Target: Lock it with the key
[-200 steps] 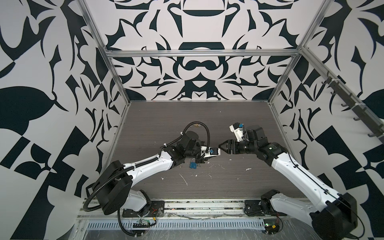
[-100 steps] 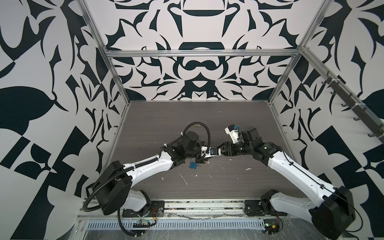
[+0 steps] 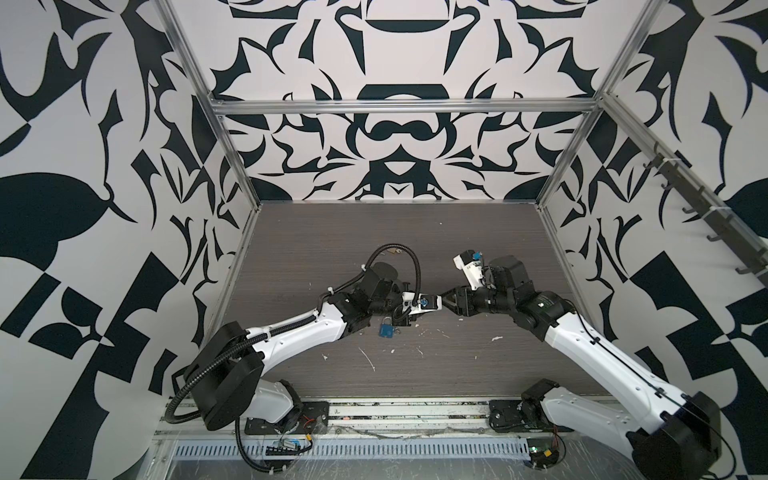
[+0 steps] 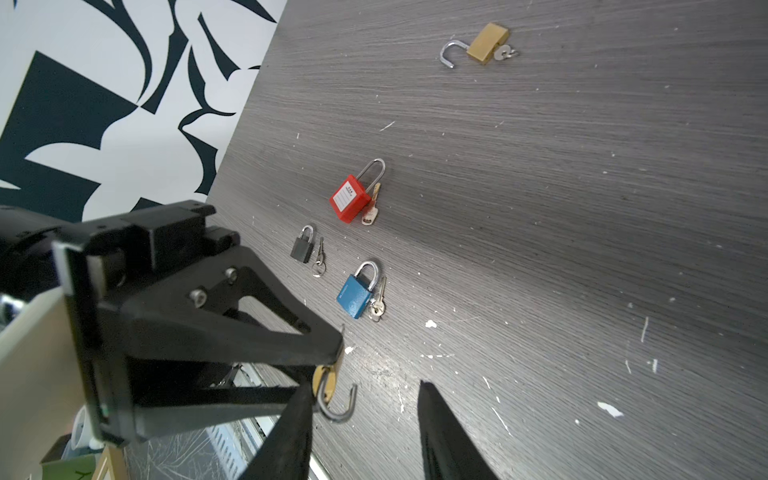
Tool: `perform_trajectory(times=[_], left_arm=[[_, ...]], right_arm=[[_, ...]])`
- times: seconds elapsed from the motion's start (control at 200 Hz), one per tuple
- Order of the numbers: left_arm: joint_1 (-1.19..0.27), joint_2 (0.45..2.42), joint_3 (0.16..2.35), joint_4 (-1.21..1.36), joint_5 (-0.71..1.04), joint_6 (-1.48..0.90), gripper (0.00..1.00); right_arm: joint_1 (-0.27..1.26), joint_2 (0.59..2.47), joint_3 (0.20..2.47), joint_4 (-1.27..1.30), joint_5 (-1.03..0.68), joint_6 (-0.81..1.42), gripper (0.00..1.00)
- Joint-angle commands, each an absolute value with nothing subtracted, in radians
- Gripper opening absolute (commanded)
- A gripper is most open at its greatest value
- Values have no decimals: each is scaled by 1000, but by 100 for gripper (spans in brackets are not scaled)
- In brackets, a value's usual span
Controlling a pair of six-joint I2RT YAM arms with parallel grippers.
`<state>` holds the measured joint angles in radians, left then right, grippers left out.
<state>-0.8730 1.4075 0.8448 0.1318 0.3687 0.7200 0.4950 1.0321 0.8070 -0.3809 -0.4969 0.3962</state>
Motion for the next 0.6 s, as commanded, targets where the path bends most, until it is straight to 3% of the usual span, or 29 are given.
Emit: perform_trajectory(times=[0.0, 0.16, 0.37, 0.595], left_arm=[[-874, 1401, 874, 113, 406, 715, 0], [-874, 1407, 882, 109, 412, 711, 0], [-874, 1405, 882, 104, 407, 710, 0], [-874, 1407, 876, 103, 394, 716, 0]], right_arm=[[509, 1023, 801, -345, -544, 356, 40], [535, 1041, 803, -346, -530, 341, 34], [552, 1041, 811, -354, -499, 336, 20], [553, 1019, 818, -367, -470, 338, 21]])
